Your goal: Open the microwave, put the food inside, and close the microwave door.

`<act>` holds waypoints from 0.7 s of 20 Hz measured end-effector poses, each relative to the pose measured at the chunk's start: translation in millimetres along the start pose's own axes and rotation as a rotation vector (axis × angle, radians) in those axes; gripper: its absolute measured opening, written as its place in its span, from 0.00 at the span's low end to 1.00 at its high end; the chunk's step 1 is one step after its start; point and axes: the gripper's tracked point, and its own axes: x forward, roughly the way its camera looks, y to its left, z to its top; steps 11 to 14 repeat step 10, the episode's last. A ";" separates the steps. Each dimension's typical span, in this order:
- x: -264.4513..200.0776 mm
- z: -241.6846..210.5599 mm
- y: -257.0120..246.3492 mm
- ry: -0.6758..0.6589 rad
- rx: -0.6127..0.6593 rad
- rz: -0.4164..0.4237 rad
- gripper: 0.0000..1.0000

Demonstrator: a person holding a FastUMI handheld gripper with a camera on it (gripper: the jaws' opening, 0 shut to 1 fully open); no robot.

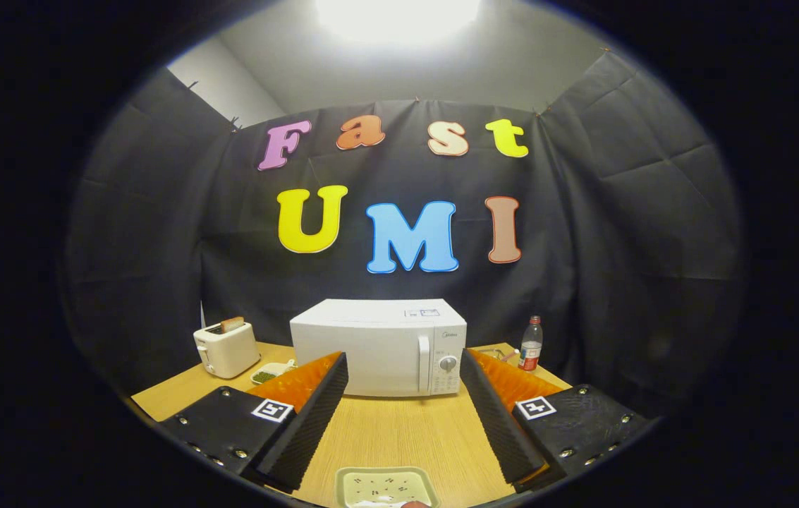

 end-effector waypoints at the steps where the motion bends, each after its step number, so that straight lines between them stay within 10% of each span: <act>1: 0.8 1.0 0.7 -0.001 0.002 0.002 0.99; 14: 1.2 5.7 -7.5 -0.021 -0.012 0.012 0.99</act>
